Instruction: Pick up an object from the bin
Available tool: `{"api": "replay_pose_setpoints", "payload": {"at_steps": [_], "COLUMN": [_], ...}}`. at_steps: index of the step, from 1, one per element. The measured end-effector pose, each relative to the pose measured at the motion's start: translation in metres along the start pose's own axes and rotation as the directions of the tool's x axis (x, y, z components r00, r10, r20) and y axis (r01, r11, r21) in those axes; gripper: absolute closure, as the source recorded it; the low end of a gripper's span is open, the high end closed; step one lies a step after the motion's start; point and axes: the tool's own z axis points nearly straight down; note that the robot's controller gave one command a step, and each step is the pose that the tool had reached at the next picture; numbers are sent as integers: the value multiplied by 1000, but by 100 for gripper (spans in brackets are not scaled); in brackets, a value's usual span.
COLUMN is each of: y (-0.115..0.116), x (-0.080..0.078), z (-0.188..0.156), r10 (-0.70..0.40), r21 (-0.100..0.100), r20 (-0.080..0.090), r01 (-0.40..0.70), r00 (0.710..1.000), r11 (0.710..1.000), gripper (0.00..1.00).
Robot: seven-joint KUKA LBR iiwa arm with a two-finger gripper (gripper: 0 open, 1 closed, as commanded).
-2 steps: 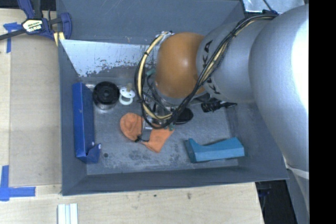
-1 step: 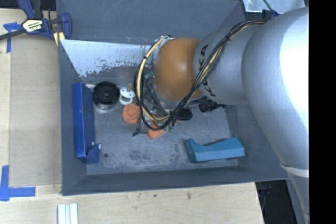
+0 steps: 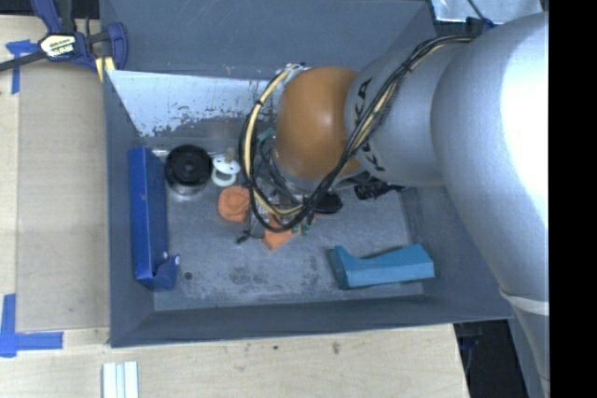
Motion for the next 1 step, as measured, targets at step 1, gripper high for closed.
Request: {"api": "replay_pose_setpoints", "payload": {"at_steps": [1], "y": [0], "x": [0], "z": [-3], "r10": [0], "r21": [1], "r20": [-4], "r01": [0], "r00": [1000], "r11": [1000], "gripper": [100]}}
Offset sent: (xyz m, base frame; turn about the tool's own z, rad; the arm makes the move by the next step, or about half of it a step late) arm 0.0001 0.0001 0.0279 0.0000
